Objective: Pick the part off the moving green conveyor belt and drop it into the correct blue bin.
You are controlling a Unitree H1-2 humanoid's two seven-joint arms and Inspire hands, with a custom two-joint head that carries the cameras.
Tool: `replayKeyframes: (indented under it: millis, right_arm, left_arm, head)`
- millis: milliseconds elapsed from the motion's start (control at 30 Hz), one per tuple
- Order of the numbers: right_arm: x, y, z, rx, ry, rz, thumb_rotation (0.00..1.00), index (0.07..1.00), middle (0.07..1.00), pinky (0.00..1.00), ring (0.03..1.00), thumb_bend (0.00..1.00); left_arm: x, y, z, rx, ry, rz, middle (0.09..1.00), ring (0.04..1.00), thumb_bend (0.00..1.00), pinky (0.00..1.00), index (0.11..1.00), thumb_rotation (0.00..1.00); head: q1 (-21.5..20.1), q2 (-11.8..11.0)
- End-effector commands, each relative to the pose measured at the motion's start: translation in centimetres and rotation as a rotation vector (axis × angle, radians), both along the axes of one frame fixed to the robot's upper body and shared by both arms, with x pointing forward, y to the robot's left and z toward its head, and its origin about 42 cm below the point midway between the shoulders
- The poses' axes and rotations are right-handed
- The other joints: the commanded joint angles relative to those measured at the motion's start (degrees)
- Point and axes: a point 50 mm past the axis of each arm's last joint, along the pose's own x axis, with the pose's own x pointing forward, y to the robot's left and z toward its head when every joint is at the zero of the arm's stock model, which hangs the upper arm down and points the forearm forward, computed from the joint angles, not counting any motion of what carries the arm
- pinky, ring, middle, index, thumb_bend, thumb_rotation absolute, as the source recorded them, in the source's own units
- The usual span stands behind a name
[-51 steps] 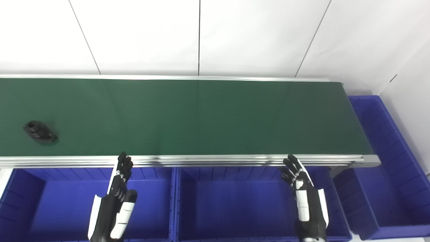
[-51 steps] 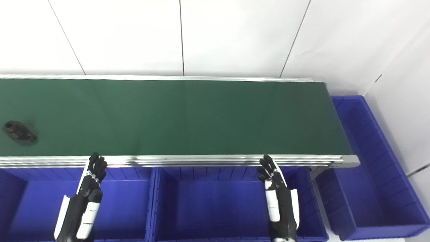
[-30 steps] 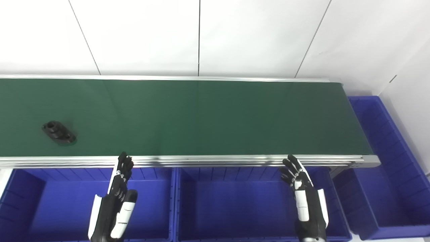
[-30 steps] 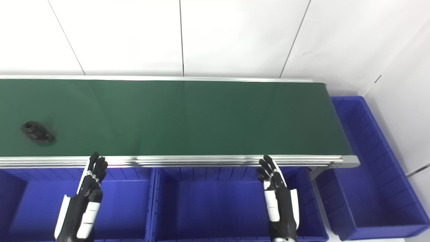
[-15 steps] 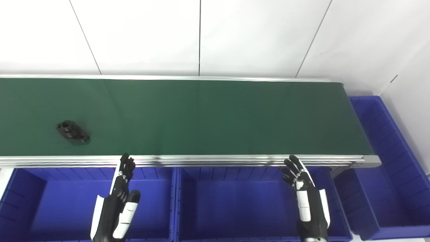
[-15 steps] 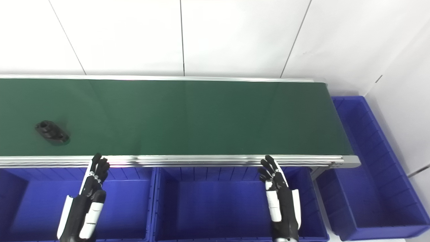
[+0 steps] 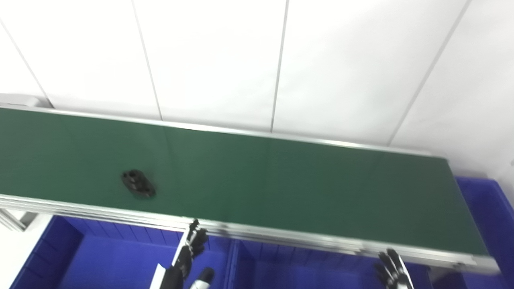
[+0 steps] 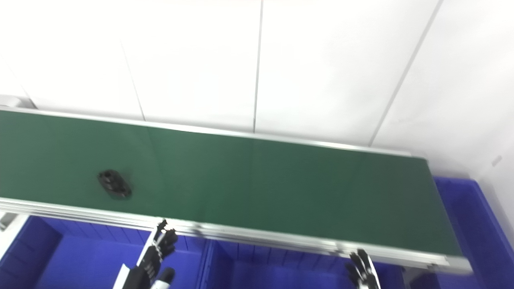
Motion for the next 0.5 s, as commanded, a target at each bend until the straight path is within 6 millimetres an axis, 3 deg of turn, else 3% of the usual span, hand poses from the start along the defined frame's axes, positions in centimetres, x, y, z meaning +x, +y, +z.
replayKeyframes:
  millis: [0,467]
  right_arm:
    - [0.51,-0.53,0.97,-0.011,-0.092,0.009,1.00,0.952,0.909,0.93,0.884,0.64]
    - [0.95,-1.23,0.98,-0.024,-0.106,-0.001,1.00,0.985,0.934,0.97,0.911,0.55]
  left_arm:
    - [0.42,-0.58,0.79,-0.007,-0.069,0.002,0.916,0.886,0.56,0.83,0.961,0.77]
    - [0.80,-1.46,0.72,-0.004,-0.067,-0.002,0.904,0.874,0.55,0.78,0.935,0.67]
  head:
    - [0.75,-0.24]
    - [1.72,-0.18]
